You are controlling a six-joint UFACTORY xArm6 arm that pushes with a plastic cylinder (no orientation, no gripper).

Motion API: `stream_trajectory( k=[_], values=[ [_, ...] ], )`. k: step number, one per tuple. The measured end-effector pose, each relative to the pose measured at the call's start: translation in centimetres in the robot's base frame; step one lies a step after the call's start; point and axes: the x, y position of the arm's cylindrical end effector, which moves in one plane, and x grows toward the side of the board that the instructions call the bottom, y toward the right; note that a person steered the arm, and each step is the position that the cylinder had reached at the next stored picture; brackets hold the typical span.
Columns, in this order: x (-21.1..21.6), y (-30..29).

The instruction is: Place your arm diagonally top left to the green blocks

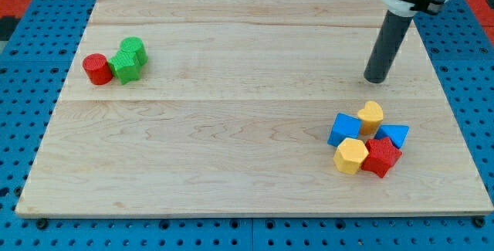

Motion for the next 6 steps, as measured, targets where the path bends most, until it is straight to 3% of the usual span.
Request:
stream_trajectory(
  k=[1, 3, 6],
  values=[
    [-1.5, -5.8],
    [-4.9, -9.8],
    [-10.3, -21.2]
  ],
)
